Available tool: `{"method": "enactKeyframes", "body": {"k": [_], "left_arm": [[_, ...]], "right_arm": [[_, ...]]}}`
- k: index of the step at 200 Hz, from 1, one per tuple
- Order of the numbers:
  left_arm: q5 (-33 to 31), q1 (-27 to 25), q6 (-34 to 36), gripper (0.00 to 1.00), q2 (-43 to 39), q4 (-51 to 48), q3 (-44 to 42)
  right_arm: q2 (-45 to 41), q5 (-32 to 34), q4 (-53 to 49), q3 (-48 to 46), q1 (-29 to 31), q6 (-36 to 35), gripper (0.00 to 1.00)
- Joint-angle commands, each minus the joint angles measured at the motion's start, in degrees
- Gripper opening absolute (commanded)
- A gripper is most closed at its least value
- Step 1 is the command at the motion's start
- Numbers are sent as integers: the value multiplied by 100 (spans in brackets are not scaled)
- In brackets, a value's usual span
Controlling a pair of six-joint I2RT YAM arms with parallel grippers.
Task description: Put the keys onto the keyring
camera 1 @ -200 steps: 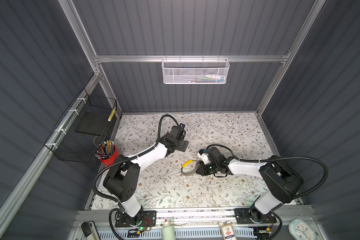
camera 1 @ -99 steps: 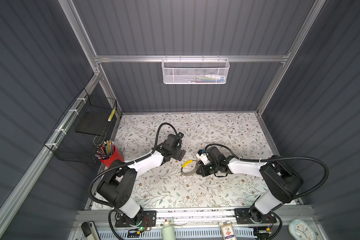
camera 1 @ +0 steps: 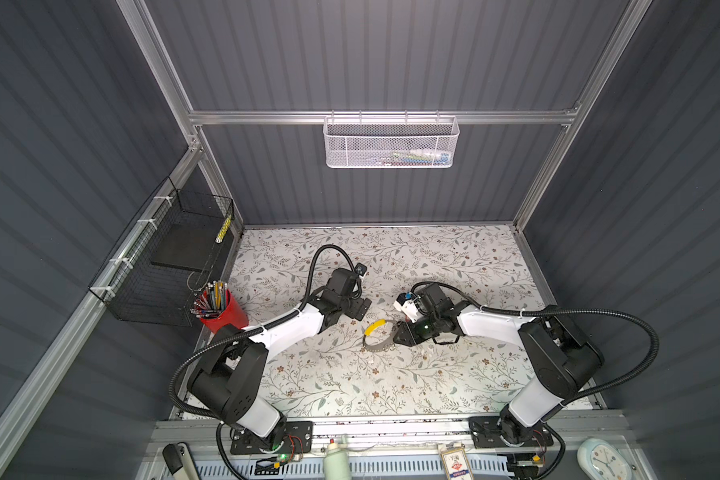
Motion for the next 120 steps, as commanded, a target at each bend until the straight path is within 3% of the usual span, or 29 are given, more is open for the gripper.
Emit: {"method": "enactKeyframes", "body": {"k": [1, 120], "left_arm": [[36, 42, 76, 99, -123, -128, 248], [192, 42, 178, 99, 26, -225, 438]], "right_arm": [[113, -238, -40, -60, 59, 109, 35], [462, -428, 54, 19, 184, 385, 26]]}}
